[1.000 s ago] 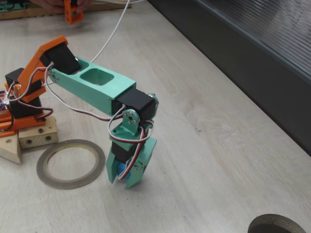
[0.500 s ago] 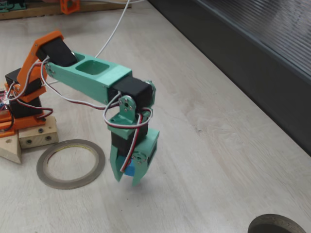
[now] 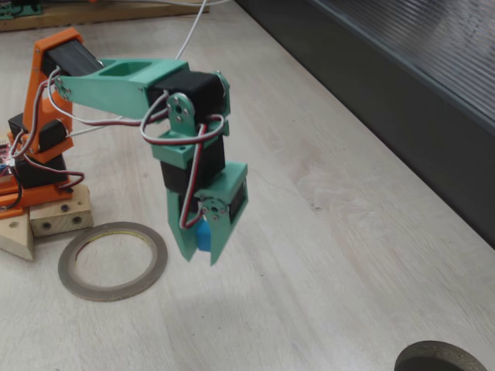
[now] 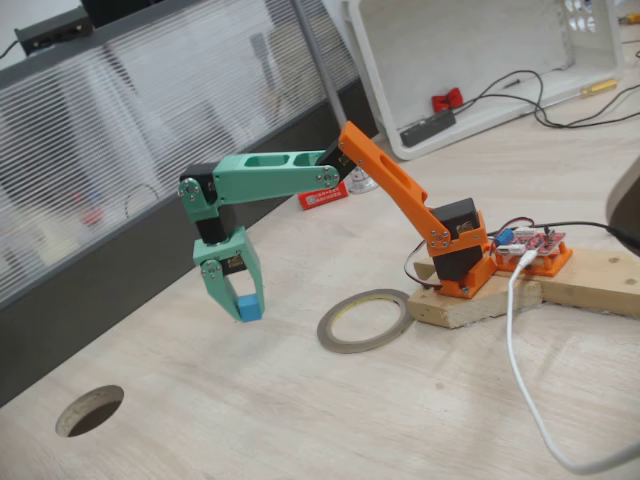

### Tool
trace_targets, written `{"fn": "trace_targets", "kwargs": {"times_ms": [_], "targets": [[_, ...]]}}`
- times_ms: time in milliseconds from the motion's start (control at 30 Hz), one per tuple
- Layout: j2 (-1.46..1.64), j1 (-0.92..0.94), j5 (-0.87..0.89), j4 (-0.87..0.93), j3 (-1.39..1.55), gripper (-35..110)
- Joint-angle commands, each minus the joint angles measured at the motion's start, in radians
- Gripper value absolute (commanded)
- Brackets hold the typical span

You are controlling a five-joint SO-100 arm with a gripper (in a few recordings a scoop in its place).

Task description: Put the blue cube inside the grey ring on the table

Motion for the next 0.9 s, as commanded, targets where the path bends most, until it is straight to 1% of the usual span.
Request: {"fn": "trace_targets", "kwargs": {"times_ms": [0,67,133,600,867], "targets": [[0.083,0.012,0.006,0.1,0.006,0],[0.084,0.012,0.006,0.161,0.006,0],[0.084,0.012,0.006,0.178,0.006,0],[0.092,0.014,0.006,0.176,0.008,0],[0.232,0.015,0.006,0.176,0.02,0]]}}
